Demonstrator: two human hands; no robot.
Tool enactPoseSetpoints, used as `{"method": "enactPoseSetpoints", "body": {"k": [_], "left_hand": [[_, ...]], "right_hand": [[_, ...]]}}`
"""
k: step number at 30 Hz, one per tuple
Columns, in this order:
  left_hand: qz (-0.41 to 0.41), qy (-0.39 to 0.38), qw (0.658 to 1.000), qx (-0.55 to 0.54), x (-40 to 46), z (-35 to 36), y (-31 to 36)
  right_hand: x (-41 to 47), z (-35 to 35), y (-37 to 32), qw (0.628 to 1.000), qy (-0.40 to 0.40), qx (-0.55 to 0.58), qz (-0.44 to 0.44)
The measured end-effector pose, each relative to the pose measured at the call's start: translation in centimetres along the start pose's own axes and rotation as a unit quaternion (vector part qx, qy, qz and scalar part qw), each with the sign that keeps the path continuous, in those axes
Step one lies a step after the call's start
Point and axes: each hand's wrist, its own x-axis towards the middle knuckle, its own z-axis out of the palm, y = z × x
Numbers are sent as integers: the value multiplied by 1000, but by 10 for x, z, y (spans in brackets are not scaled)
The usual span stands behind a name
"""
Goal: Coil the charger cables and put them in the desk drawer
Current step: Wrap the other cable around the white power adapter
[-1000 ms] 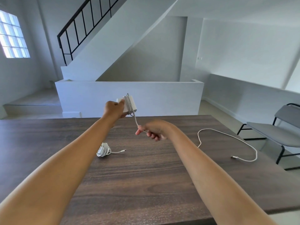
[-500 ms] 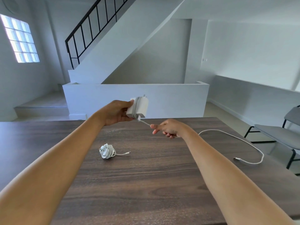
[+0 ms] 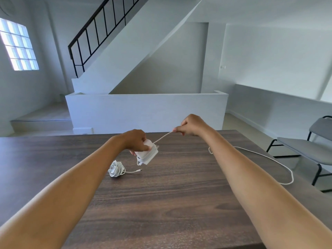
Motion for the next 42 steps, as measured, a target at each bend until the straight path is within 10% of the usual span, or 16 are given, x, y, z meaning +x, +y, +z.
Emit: {"method": "enactPoseSetpoints", "body": {"k": [5, 12, 22, 36, 42], "left_hand": [[-32, 166, 978, 122, 6, 10, 2], [-95, 334, 925, -156, 11, 3, 2], [-68, 203, 731, -648, 8, -33, 16], [94, -149, 881, -440, -18, -49, -6], [33, -138, 965, -220, -7, -29, 3]], "right_hand": [[-13, 8, -10, 996, -42, 80, 28], [-28, 37, -14, 965, -137, 212, 77], [-26, 56, -9, 912, -260, 309, 70], [-11, 28, 16, 981, -110, 153, 53], [7, -1, -2, 990, -71, 115, 33]]}}
